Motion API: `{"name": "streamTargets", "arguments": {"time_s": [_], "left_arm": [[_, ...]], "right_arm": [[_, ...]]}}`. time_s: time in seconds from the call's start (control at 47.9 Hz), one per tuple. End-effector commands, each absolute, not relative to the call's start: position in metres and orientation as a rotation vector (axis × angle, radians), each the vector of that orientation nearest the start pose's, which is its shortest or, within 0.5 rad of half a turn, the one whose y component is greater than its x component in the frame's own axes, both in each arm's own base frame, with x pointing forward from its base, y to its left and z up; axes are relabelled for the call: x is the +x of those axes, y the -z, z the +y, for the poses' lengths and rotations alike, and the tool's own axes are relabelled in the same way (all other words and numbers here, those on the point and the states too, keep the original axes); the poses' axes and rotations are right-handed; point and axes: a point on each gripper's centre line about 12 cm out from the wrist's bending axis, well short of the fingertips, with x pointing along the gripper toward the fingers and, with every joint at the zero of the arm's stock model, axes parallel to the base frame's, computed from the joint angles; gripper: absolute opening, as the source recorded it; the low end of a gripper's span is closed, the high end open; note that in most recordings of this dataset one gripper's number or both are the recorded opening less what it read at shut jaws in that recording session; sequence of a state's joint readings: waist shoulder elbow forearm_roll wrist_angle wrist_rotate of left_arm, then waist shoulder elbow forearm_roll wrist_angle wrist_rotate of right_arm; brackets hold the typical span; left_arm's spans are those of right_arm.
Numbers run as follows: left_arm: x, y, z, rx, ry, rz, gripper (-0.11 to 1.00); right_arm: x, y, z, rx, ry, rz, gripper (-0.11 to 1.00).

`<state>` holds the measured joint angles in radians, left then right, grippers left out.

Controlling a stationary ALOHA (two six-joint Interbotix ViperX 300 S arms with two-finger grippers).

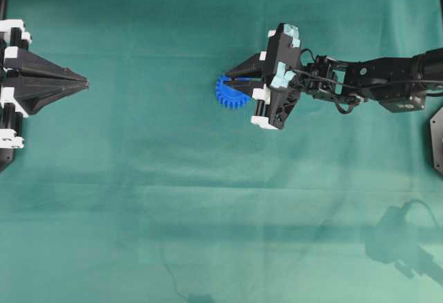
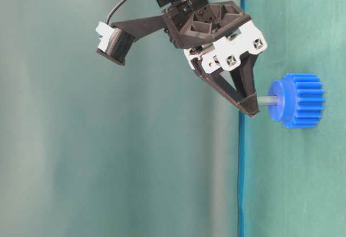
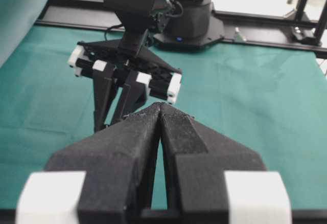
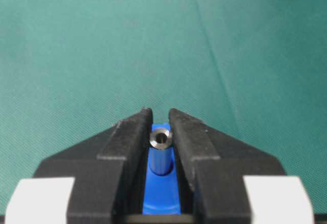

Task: Insert the shaft placed at a random location into the center hole of the small gear at another random location.
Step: 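Lower the held shaft into the gear's center hole with the right gripper, then open the right gripper to release the shaft in the gear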

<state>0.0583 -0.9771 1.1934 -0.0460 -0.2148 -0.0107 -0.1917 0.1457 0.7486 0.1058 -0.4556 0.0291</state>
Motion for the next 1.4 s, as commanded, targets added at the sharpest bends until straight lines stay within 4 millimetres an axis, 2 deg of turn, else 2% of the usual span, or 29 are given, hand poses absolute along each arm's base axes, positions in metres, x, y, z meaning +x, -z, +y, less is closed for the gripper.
{"name": "streamTargets", "arguments": {"time_s": [0.0, 0.438, 1.064, 1.106, 1.294, 1.336, 1.378], "left_arm": [[0.197, -0.283, 0.013, -0.057, -0.071, -0.009, 0.0], [0.197, -0.283, 0.013, -0.057, -0.071, -0.009, 0.0], [0.197, -0.282, 0.013, -0.057, -0.072, -0.005, 0.0], [0.197, -0.282, 0.013, -0.057, -0.072, -0.006, 0.0], [0.197, -0.283, 0.013, -0.057, -0.071, -0.009, 0.0], [0.197, -0.283, 0.013, -0.057, -0.072, -0.008, 0.0], [0.197, -0.283, 0.013, -0.057, -0.072, -0.008, 0.0]], "right_arm": [[0.394, -0.139, -0.082, 0.154, 0.261, 0.39, 0.25], [0.396, -0.118, -0.082, 0.158, 0.265, 0.427, 0.25], [0.395, -0.116, -0.082, 0.167, 0.266, 0.44, 0.26], [0.394, -0.116, -0.082, 0.169, 0.268, 0.441, 0.31], [0.394, -0.129, -0.081, 0.173, 0.265, 0.442, 0.83], [0.393, -0.135, -0.081, 0.172, 0.263, 0.435, 0.89], [0.393, -0.142, -0.08, 0.173, 0.261, 0.425, 0.89]]}}
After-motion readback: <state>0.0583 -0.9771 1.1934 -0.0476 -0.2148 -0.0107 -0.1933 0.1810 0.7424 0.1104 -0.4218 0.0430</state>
